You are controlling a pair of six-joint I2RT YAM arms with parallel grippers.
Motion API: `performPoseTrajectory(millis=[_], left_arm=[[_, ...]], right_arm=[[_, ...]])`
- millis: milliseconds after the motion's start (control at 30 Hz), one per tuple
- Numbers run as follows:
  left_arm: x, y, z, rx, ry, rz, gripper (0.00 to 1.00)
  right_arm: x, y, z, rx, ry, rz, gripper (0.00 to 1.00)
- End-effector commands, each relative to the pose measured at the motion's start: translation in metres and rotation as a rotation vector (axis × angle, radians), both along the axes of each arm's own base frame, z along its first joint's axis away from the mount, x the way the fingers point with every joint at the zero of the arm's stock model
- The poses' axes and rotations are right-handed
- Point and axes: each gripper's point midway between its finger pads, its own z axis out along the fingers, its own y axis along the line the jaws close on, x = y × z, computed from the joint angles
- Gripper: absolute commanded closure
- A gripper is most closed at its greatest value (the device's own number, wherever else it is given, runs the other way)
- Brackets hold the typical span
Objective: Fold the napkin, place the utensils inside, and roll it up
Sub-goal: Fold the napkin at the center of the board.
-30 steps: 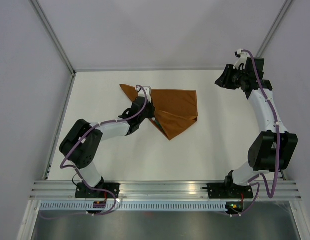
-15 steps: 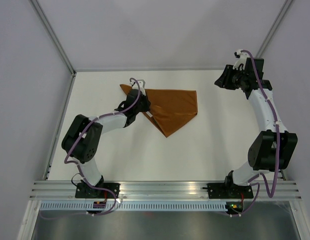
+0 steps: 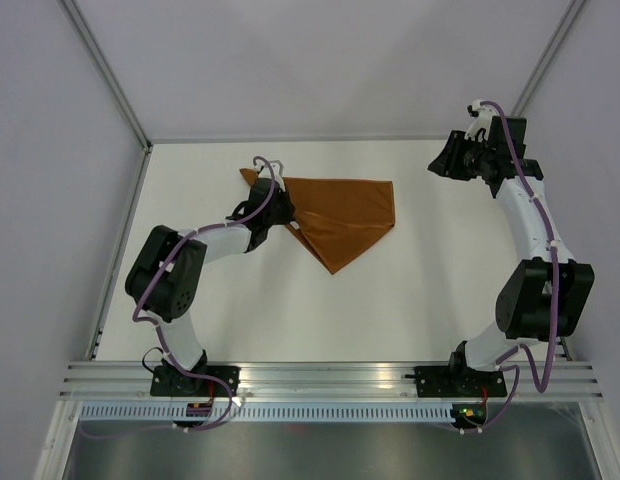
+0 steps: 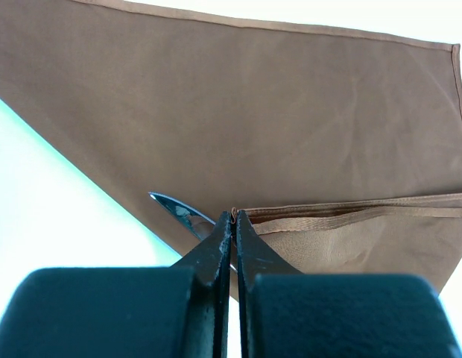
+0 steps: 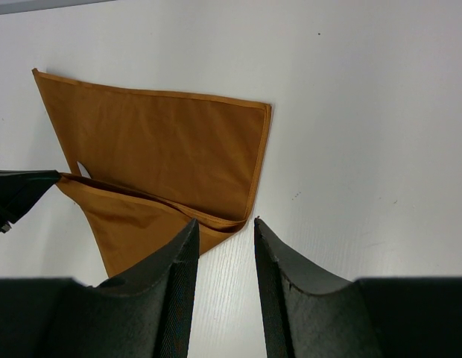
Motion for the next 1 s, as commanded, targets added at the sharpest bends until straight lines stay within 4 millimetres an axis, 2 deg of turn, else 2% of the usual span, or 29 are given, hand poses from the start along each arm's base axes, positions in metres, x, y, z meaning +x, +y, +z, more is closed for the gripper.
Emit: performPoseTrajectory(millis=[0, 700, 867, 900, 967], left_arm=[[0.008, -0.001, 0.003, -0.05, 0.002, 0.018, 0.98], [0.016, 0.012, -0.015, -0.05, 0.053, 0.061, 0.97], [0.022, 0.012, -0.014, -0.049, 0.058, 0.063, 0.87], [0.023, 0.013, -0.013, -0.051, 0.057, 0.064, 0.79], [0.025, 0.013, -0.01, -0.054, 0.05, 0.067, 0.7]], right_arm=[[0.0, 0.001, -0.003, 0.013, 0.01, 0.005, 0.59], [0.0, 0.003, -0.007, 0.016, 0.022, 0.015, 0.59], [0.0, 0.002, -0.007, 0.013, 0.021, 0.015, 0.59], [0.0, 0.003, -0.008, 0.016, 0.023, 0.017, 0.59], [0.0, 0.003, -0.008, 0.016, 0.025, 0.019, 0.59]])
